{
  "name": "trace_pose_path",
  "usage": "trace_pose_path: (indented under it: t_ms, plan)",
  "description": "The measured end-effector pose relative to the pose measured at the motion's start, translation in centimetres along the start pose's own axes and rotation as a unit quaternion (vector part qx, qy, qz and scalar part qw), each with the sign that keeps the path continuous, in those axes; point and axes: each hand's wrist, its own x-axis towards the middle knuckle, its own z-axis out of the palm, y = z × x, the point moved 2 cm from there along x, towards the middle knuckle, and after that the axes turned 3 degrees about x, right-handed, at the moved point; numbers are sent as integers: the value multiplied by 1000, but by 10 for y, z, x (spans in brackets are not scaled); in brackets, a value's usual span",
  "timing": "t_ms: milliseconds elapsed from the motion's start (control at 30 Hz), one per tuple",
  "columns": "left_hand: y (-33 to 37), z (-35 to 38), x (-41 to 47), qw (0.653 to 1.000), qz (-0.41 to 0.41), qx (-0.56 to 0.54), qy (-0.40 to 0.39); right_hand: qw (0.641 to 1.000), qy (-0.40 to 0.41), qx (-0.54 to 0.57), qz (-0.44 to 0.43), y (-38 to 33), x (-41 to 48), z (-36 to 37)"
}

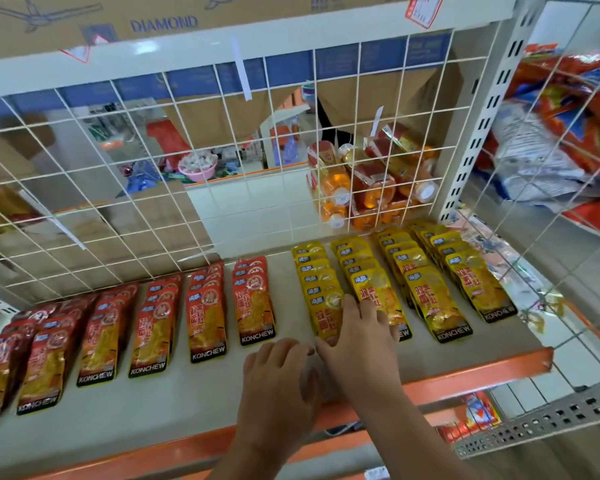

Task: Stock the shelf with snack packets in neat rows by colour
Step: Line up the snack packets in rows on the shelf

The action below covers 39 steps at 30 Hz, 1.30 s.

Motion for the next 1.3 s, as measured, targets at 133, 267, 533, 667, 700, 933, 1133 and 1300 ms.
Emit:
trace_pose_path:
  t_ms: [133,267,533,667,700,933,1133,1300]
  plan:
    - [1,-1,0,1000,14,-2,19,1000,-2,-7,1,-1,-1,2]
    - [1,-2,1,1000,13,-4,22,1000,5,-3,-2,0,0,4]
    - [1,-4,1,999,4,-33,40,993,100,62,-24,24,5,-14]
    - [3,-4,4,998,16,-34,46,980,184,63,31,80,17,-40]
    - [5,-3,6,998,14,-40,49,980,186,50,53,95,21,-45]
    - [23,5,16,999,20,-49,13,986,104,27,128,133,37,-52]
    - [21,5,14,999,28,-44,13,988,85,10,130,131,37,-51]
    - [22,5,15,999,25,-39,13,987,107,39,116,133,39,-52]
